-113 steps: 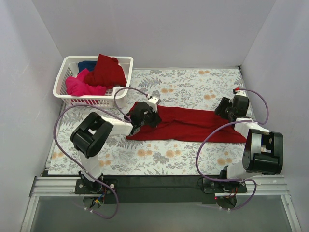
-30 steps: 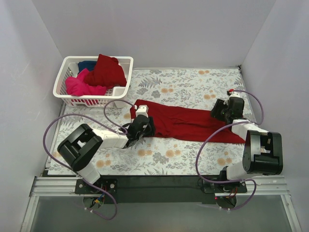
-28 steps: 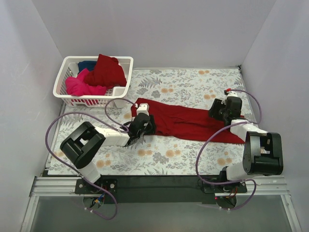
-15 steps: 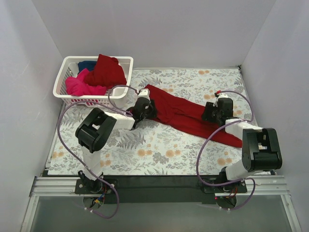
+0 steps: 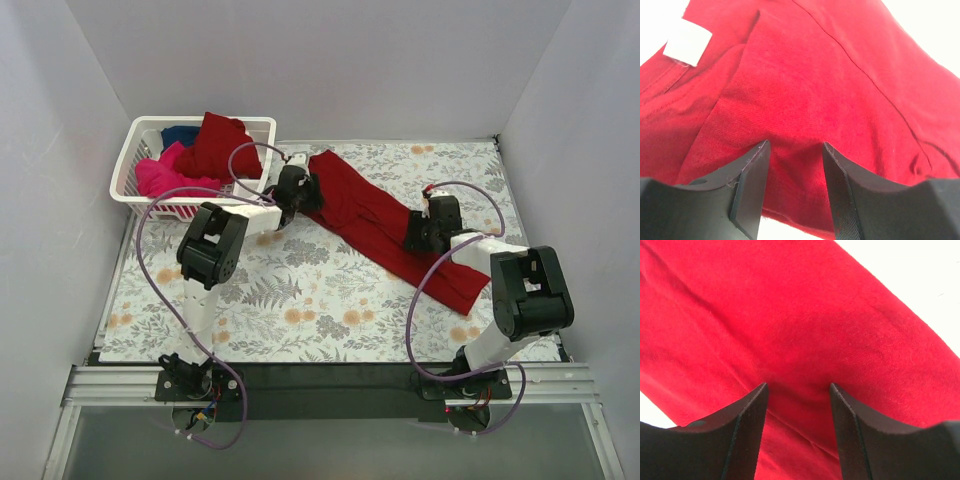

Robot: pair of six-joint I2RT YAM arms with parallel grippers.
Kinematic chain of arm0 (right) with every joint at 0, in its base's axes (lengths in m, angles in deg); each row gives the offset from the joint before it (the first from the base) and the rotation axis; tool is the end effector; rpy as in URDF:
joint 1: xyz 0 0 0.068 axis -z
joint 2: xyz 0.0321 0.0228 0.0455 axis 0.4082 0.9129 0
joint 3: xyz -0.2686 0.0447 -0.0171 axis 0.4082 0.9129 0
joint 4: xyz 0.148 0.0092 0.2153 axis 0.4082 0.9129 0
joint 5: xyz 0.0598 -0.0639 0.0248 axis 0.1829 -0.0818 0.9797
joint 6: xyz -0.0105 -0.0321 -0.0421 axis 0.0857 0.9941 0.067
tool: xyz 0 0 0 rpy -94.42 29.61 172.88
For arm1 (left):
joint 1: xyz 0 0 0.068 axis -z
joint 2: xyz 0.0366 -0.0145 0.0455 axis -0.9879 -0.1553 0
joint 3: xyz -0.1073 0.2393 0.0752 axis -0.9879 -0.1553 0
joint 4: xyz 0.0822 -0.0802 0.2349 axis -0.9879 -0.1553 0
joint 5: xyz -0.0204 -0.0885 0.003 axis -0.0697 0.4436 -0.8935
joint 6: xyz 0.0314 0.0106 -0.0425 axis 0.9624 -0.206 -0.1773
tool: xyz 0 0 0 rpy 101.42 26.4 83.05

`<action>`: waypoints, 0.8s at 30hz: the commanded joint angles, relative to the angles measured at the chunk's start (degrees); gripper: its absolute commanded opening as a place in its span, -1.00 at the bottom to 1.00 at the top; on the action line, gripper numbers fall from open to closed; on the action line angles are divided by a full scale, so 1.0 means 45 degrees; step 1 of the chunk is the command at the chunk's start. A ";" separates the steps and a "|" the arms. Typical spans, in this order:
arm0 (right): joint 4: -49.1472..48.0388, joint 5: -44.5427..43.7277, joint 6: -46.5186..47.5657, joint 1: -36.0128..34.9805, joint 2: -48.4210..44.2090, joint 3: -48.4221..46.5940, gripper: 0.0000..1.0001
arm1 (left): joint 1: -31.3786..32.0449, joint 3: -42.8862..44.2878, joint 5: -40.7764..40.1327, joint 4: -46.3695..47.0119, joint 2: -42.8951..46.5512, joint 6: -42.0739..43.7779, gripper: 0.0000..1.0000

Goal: Fold and stack the t-shirts
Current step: Fold the tshirt

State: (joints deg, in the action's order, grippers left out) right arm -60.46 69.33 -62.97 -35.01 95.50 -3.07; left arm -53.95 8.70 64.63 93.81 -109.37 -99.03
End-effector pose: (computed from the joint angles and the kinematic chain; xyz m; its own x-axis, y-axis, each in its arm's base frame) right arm 0.3116 0.0593 0.1614 -0.6985 0.1041 -0.7080 -0.0117 0.9876 0.1567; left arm 0.4277 -0.2177 0.1329 -0.6142 -0.6643 -0.4260 -0.2189 0.6621 -0.7167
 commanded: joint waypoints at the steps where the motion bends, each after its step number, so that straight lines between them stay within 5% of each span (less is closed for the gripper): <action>1: 0.1737 -0.0662 -0.0656 -0.0755 0.0014 -0.0372 -0.07 | -0.0322 0.1060 0.0449 -0.1826 -0.0744 0.0297 -0.12; 12: 0.2014 -0.0351 -0.2687 -0.3489 -0.1178 0.1405 -0.10 | -0.0498 0.4420 0.2069 -0.2552 -0.2620 0.0863 -0.12; 24: 0.2014 -0.0840 -0.3432 -0.6577 -0.0477 0.0235 -0.09 | -0.0069 0.6667 0.4196 -0.1790 -0.4144 0.1332 -0.10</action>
State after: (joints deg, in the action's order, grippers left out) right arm -55.06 64.60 -76.41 -63.20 90.78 -0.36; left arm -55.94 36.19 78.51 87.65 -126.40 -94.66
